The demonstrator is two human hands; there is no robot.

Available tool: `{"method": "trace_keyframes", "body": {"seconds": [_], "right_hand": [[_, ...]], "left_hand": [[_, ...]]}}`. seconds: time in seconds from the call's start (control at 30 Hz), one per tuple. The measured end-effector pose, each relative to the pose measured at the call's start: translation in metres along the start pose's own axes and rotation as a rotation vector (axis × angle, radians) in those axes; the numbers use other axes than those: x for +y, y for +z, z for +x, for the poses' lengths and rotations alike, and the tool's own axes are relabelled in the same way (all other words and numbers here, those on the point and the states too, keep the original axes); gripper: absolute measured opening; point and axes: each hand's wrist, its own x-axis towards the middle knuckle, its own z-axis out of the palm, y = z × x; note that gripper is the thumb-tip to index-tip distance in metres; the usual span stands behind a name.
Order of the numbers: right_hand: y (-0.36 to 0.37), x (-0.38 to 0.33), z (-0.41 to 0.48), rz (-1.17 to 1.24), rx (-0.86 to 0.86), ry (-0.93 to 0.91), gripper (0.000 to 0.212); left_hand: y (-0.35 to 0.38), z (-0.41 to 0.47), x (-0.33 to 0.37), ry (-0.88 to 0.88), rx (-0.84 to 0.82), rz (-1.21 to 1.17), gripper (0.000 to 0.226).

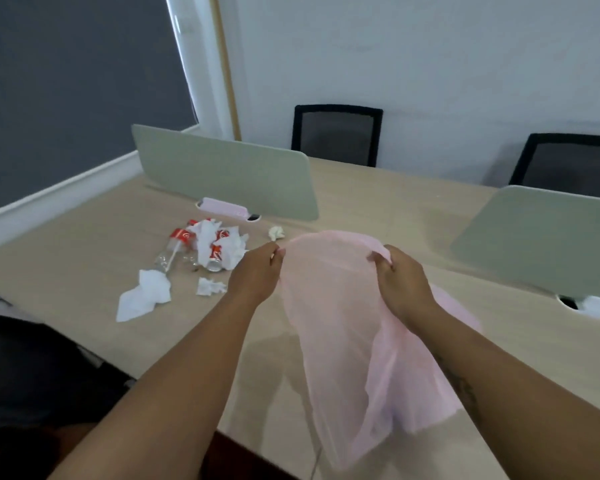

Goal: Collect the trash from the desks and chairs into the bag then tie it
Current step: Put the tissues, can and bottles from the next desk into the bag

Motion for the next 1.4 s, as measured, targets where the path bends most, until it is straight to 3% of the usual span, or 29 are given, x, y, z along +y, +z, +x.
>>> {"method": "trace_keyframes", "body": {"seconds": [0.1, 0.2, 0.27, 0.4, 0.47, 0.53, 0.63, 0.7, 0.8, 0.9, 1.0, 1.1, 1.27, 1.4], "right_hand": [[0.061, -0.025, 0.030, -0.051, 0.085, 0.066, 0.027], [0.113, -0.045, 0.062, -0.126, 0.177, 0.141, 0.026], [0.139, -0.050, 0.080, -0.158, 0.197, 0.165, 0.025], [0.178, -0.049, 0.100, -0.218, 0.158, 0.175, 0.023], [0.192, -0.047, 0.107, -0.252, 0.137, 0.161, 0.025], [0.202, -0.046, 0.112, -0.288, 0.116, 0.157, 0.029], [0.213, -0.043, 0.115, -0.342, 0.090, 0.183, 0.031], [0.218, -0.041, 0.117, -0.367, 0.084, 0.215, 0.032], [0.223, -0.038, 0.119, -0.388, 0.088, 0.245, 0.032], [0.224, -0.036, 0.120, -0.398, 0.083, 0.258, 0.032], [0.218, -0.033, 0.122, -0.402, 0.087, 0.264, 0.030], [0.203, -0.030, 0.124, -0.375, 0.099, 0.254, 0.023], [0.180, -0.026, 0.123, -0.336, 0.104, 0.226, 0.020], [0.165, -0.023, 0.123, -0.293, 0.078, 0.194, 0.020]], "left_hand": [[-0.020, 0.026, -0.057, -0.103, -0.038, -0.067, 0.038], [-0.033, 0.057, -0.124, -0.223, -0.053, -0.084, 0.074], [-0.038, 0.073, -0.170, -0.300, -0.035, 0.031, 0.091], [-0.038, 0.079, -0.250, -0.514, -0.229, 0.322, 0.111], [-0.031, 0.081, -0.282, -0.630, -0.242, 0.348, 0.114], [-0.025, 0.084, -0.310, -0.777, -0.230, 0.284, 0.100], [-0.016, 0.084, -0.340, -0.649, -0.153, 0.179, 0.044], [-0.011, 0.086, -0.335, -0.517, -0.062, 0.010, 0.029], [0.003, 0.094, -0.308, -0.395, -0.142, -0.097, 0.043], [0.027, 0.097, -0.293, -0.303, -0.341, 0.018, 0.067], [0.047, 0.096, -0.291, -0.251, -0.282, 0.170, 0.035], [0.053, 0.099, -0.277, -0.235, -0.235, 0.021, 0.017], [0.041, 0.104, -0.231, -0.182, -0.217, -0.207, 0.018], [0.040, 0.100, -0.220, -0.209, -0.313, -0.040, 0.034]]}}
